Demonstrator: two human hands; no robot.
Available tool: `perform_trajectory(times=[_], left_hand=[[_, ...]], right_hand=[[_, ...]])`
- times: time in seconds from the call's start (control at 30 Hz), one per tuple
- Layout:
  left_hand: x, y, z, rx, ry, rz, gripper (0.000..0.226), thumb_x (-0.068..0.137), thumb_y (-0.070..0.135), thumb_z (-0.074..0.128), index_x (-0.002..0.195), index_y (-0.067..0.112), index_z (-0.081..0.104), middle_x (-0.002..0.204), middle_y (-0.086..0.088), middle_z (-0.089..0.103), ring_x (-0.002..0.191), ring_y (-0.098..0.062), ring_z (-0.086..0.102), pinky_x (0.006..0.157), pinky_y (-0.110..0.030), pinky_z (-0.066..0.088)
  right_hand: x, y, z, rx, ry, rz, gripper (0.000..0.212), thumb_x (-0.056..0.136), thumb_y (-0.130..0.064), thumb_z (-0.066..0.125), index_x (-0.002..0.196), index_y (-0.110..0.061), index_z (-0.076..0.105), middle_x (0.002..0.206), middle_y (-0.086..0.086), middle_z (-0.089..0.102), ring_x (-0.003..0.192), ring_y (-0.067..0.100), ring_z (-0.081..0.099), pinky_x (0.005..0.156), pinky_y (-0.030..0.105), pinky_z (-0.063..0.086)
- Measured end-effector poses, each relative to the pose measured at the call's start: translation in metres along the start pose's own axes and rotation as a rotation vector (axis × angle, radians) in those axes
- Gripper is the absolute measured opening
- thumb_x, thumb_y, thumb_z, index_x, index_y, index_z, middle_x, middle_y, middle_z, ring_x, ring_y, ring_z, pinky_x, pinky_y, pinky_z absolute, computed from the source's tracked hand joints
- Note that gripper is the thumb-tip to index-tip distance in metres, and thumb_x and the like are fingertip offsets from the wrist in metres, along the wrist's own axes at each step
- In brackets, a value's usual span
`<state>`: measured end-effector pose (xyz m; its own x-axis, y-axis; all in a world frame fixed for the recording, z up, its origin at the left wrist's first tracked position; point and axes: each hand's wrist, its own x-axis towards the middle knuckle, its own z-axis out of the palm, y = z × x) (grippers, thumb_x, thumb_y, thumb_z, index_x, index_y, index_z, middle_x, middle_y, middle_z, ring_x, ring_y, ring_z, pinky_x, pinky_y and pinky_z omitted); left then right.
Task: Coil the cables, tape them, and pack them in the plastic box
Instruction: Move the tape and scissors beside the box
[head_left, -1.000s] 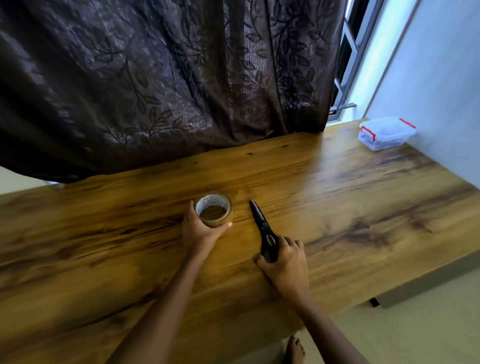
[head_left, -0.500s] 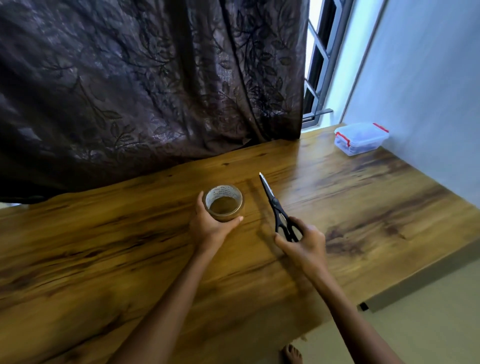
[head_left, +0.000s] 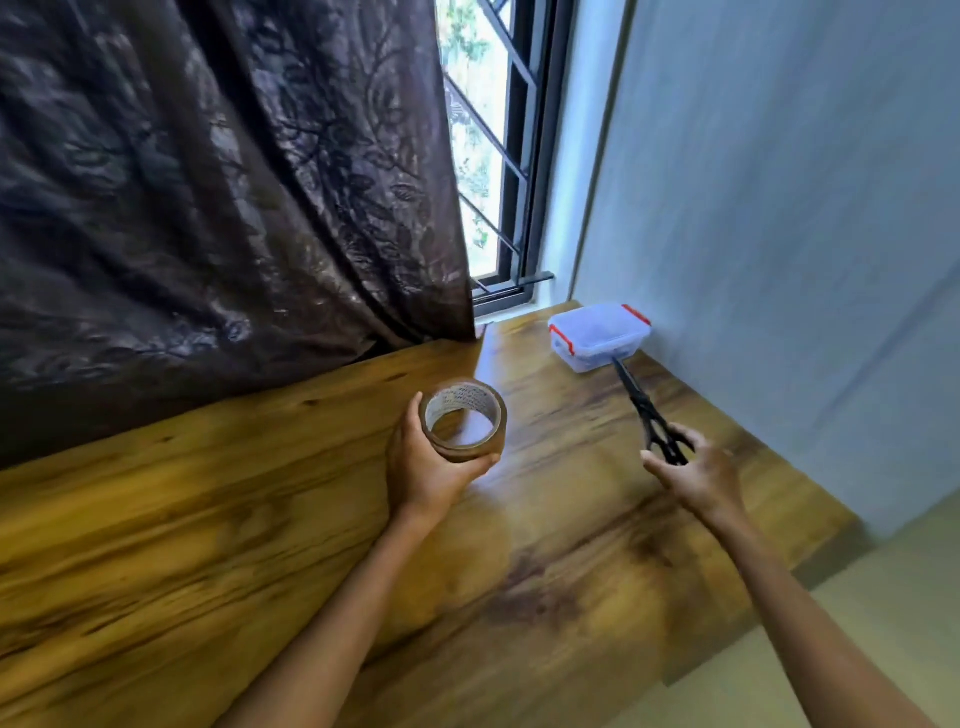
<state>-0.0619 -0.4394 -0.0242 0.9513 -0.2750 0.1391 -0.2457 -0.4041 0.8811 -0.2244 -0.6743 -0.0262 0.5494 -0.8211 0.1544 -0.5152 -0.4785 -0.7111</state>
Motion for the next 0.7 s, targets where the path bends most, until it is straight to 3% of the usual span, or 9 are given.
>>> perform_trajectory(times=[0.17, 0.5, 0.7], left_hand=[[0.008, 0.017, 0.030, 0.028, -0.024, 0.000, 0.120, 0.039, 0.044, 0.090, 0.140, 0.019, 0.032, 0.136, -0.003, 0.049, 0.124, -0.021, 0.047, 0.101, -0.034, 0.041], [0.011, 0.031, 0.051, 0.047, -0.054, 0.014, 0.115, 0.042, 0.037, 0.091, 0.140, 0.018, 0.033, 0.140, -0.002, 0.045, 0.127, -0.019, 0.042, 0.099, -0.021, 0.032], [0.013, 0.033, 0.054, 0.062, -0.071, -0.007, 0.115, 0.042, 0.034, 0.092, 0.140, 0.018, 0.035, 0.139, -0.004, 0.046, 0.127, -0.019, 0.042, 0.095, -0.018, 0.029]], right_hand=[[0.052, 0.047, -0.027, -0.084, -0.047, 0.054, 0.053, 0.072, -0.014, 0.078, 0.119, -0.001, 0.060, 0.117, 0.023, 0.063, 0.108, 0.035, 0.059, 0.091, 0.035, 0.044], [0.097, 0.066, -0.021, -0.169, -0.140, 0.035, 0.053, 0.075, -0.014, 0.075, 0.123, -0.001, 0.057, 0.121, 0.026, 0.060, 0.113, 0.036, 0.056, 0.096, 0.036, 0.041], [0.100, 0.079, -0.018, -0.203, -0.131, 0.017, 0.045, 0.078, -0.014, 0.073, 0.115, 0.008, 0.059, 0.117, 0.028, 0.061, 0.109, 0.040, 0.056, 0.091, 0.039, 0.041]])
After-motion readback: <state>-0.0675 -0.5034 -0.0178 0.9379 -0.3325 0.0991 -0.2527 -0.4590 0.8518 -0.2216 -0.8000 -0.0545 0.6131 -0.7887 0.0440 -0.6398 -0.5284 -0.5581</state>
